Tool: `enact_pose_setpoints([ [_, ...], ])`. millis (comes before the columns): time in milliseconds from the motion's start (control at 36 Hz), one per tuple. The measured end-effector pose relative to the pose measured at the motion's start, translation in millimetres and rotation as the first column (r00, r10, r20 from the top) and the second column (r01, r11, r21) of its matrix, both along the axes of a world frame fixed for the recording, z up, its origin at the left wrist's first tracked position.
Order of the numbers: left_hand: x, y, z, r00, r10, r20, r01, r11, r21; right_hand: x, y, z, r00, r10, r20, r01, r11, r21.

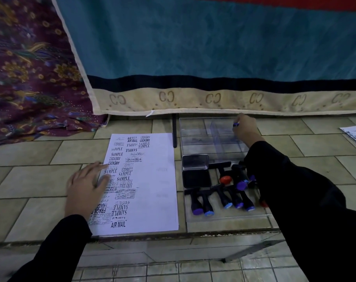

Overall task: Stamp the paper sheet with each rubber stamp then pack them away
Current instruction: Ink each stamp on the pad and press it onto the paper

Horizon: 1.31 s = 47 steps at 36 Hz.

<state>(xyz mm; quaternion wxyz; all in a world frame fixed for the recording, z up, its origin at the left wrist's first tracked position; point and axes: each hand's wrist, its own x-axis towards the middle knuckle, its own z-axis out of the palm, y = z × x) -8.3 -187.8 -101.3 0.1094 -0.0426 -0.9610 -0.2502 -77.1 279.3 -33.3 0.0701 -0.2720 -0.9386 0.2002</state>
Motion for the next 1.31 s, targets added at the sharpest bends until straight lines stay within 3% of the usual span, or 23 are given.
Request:
enact_pose_setpoints([
  [111, 0.6, 0.8, 2.0, 1.0, -0.001, 0.007, 0.002, 1.0, -0.007, 12.0, 1.1, 10.8, 0.958, -0.059, -0.28, 0.009, 0.984, -0.177],
  [194, 0.6, 0.7, 2.6, 1.0, -0.004, 0.011, 0.004, 1.0, -0.007, 31.0, -13.3, 29.1, 0.863, -0.054, -0.502, -0.055, 0.978, -0.2],
  [306, 0.9, 0.5, 2.3, 1.0, -0.007, 0.008, 0.007, 1.0, -0.008, 70.7, -50.1, 38.5, 0.78, 0.07, -0.622, -0.25, 0.946, -0.207],
  [389, 1.5, 0.1, 2.4, 1.0, -0.013, 0.011, 0.013, 1.0, -0.007, 101.2, -80.4, 27.0, 0.766, 0.205, -0.609, -0.337, 0.935, -0.109],
  [639, 2.7, 0.4, 2.3, 1.0, -0.018, 0.005, 0.017, 1.0, 0.015, 143.7, -127.5, -18.0, 0.749, 0.314, -0.584, -0.479, 0.865, -0.149],
  [1139, 1.5, 0.0, -0.1, 1.0, -0.013, 0.005, 0.013, 1.0, -0.01, 151.3, -142.5, -31.7, 0.809, 0.392, -0.438, -0.463, 0.884, -0.066],
  [1306, 2.6, 1.3, 2.2, 1.0, -0.009, 0.006, 0.009, 1.0, -0.003, 152.8, -138.6, -29.4, 0.787, 0.417, -0.454, -0.497, 0.865, -0.066],
])
